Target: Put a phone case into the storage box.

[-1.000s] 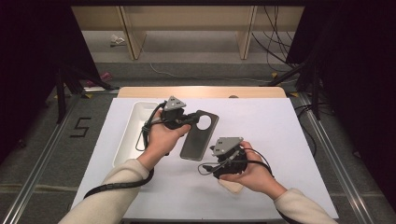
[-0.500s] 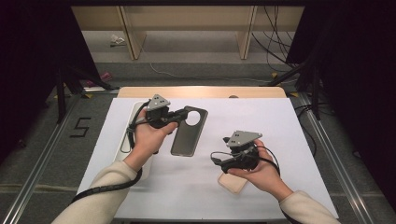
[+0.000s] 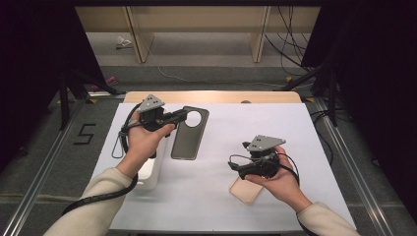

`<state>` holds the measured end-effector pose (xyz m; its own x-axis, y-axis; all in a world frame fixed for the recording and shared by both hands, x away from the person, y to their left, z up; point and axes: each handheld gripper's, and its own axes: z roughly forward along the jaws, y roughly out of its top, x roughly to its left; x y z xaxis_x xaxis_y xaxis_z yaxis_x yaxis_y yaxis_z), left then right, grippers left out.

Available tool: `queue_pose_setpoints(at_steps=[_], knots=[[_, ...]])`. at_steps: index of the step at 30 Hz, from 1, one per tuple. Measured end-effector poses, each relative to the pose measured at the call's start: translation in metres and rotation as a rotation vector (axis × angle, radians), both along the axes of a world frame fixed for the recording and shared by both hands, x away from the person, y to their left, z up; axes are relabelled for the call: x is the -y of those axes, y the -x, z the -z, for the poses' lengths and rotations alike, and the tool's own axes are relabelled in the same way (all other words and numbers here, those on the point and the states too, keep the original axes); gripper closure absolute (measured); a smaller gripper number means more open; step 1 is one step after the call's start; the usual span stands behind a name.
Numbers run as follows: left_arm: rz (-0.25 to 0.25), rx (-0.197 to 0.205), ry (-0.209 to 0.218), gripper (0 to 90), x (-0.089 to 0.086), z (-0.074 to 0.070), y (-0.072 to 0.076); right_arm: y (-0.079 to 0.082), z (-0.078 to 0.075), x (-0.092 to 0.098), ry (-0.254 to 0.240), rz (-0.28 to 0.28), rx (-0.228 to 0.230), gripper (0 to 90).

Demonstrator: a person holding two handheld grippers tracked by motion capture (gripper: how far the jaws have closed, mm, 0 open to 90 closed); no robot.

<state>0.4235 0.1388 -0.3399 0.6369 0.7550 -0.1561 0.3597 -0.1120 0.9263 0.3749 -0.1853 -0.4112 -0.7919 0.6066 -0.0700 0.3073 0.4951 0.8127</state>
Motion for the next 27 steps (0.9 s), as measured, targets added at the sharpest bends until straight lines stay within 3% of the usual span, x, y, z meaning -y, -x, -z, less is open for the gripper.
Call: queue_pose_setpoints(at_steps=[27], knots=[[-0.057,0.047,0.019,81.7,-0.051,-0.025,-0.004,-0.001,0.002,0.010,-0.009,0.045,-0.015,18.0]])
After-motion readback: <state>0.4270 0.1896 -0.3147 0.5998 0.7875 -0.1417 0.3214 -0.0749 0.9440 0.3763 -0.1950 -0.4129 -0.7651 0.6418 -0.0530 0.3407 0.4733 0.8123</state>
